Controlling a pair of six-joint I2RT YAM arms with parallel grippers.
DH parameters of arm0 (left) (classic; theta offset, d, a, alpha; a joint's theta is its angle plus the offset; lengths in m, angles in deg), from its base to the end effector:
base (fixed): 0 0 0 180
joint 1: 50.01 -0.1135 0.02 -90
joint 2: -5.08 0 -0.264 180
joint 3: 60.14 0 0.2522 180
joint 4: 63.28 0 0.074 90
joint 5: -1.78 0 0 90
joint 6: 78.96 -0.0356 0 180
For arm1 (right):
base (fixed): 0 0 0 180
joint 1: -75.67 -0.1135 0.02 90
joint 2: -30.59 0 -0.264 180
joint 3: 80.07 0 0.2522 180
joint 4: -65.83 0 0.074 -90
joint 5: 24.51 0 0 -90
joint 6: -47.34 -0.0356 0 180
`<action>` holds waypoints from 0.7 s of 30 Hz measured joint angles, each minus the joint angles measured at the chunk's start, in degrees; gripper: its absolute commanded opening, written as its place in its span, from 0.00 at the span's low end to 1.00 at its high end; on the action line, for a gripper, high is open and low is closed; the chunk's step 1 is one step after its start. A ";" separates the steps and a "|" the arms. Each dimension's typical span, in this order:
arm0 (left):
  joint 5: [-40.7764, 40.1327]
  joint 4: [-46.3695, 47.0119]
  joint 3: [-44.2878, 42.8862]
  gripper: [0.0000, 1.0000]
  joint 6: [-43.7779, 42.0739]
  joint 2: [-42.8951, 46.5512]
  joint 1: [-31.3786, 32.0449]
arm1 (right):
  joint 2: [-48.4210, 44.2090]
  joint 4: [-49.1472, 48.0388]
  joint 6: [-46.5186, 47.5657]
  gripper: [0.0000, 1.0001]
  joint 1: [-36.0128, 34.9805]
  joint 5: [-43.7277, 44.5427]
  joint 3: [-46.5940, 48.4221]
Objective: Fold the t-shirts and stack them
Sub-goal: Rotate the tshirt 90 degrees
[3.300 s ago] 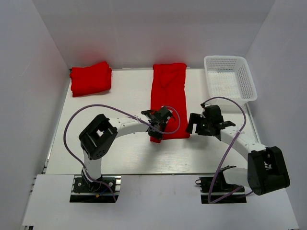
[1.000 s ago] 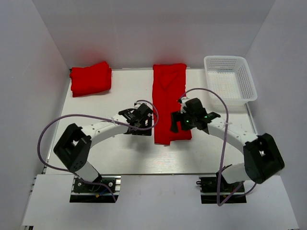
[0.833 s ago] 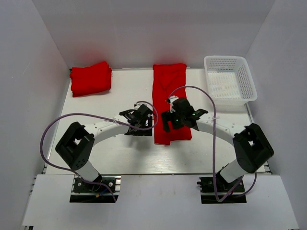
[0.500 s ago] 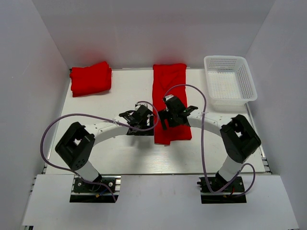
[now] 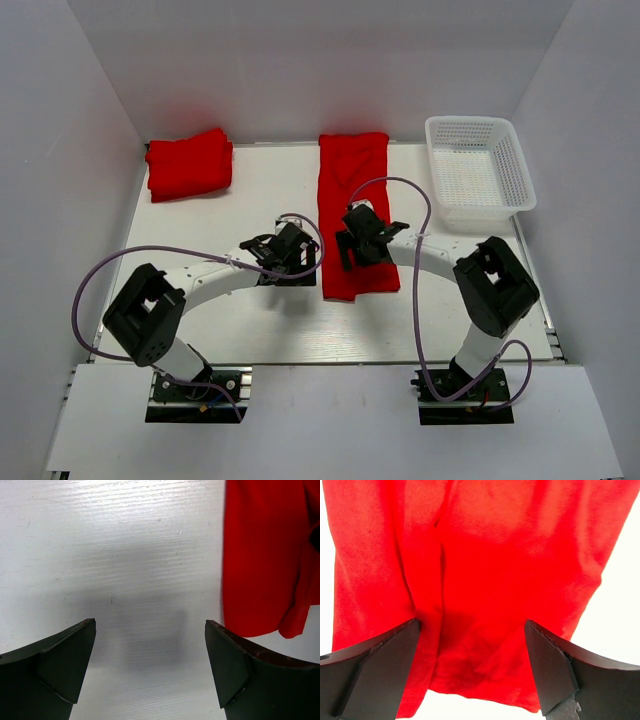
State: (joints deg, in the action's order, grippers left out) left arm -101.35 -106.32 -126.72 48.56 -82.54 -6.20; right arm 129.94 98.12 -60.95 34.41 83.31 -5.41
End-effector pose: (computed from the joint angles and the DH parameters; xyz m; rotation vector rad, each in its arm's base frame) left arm 0.2163 -0.1963 0.1890 0.0752 2.6473 -0.1659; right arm 0.2709 0.2232 0.1782 -0.3828 2.4659 0.0277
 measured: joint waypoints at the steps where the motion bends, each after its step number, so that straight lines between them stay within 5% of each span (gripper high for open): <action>1: 0.00 -0.04 0.00 1.00 0.00 -0.02 0.00 | -0.44 0.00 -0.26 0.90 0.00 0.50 -0.17; 21: 0.31 -0.24 -0.48 1.00 -0.87 -1.97 0.00 | -7.08 4.76 -4.24 0.90 2.67 6.29 -6.67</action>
State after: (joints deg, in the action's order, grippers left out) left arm -101.04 -106.56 -127.20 47.68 -84.50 -6.20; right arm 122.86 102.88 -65.19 37.08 89.61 -12.07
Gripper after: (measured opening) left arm 0.996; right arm 0.904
